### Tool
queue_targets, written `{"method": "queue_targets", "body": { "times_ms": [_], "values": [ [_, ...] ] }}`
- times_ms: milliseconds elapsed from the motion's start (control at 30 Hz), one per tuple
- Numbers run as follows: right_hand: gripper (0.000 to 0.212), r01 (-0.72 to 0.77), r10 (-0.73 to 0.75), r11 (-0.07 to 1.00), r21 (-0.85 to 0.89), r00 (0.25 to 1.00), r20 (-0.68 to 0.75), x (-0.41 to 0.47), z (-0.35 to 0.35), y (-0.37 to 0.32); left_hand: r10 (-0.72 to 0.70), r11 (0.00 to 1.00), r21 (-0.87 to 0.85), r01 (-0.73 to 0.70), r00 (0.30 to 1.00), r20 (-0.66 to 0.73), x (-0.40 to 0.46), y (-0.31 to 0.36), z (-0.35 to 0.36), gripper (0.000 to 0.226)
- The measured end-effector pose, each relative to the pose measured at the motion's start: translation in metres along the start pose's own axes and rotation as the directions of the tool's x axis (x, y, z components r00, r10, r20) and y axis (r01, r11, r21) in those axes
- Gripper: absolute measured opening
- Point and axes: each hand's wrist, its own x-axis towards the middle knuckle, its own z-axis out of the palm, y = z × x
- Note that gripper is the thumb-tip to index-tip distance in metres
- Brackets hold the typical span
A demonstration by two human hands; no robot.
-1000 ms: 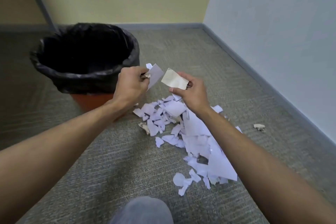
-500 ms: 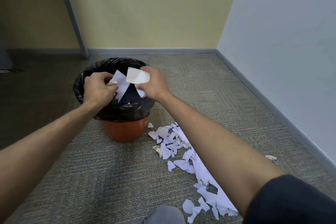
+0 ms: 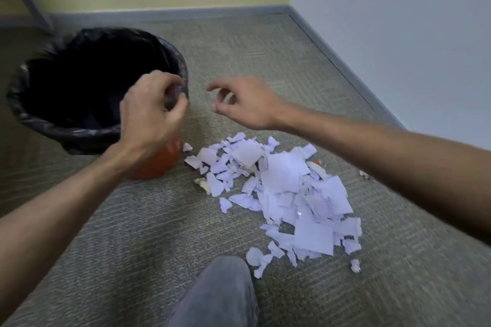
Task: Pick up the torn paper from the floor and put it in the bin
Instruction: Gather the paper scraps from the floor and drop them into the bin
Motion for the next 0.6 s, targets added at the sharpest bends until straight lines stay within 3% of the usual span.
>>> {"method": "queue_targets", "body": {
  "times_ms": [100,200,267,333,433,500,600],
  "values": [
    [0.043,-0.103,0.108,0.992,-0.078,0.993,0.053,-0.047,-0.014,0.046,0.028,0.998,-0.066,-0.018,0.987,0.156,-0.025,0.022,0.046,0.019],
    [0.044,-0.203,0.209,0.973,-0.106,0.977,0.042,-0.092,-0.011,0.091,0.062,0.996,-0.077,-0.036,0.931,0.360,-0.052,0.037,0.096,0.022],
    [0.048,-0.268,0.270,0.961,-0.074,0.962,0.027,-0.115,0.003,0.117,0.094,0.995,-0.081,-0.060,0.850,0.518,-0.071,0.042,0.128,0.031],
    [0.045,-0.328,0.329,0.944,-0.032,0.944,0.022,-0.136,0.023,0.140,0.130,0.991,-0.088,-0.097,0.723,0.678,-0.090,0.045,0.158,0.042],
    [0.043,-0.413,0.413,0.911,0.002,0.910,0.032,-0.161,0.056,0.171,0.131,0.989,-0.070,-0.129,0.559,0.819,-0.112,0.050,0.195,0.053],
    [0.044,-0.472,0.471,0.881,0.000,0.879,0.071,-0.175,0.074,0.188,0.128,0.984,-0.050,-0.169,0.491,0.862,-0.121,0.052,0.216,0.064],
    [0.049,-0.541,0.541,0.840,-0.042,0.830,0.137,-0.191,0.096,0.217,0.105,0.972,0.005,-0.235,0.452,0.886,-0.130,0.055,0.239,0.089]
  ]
}}
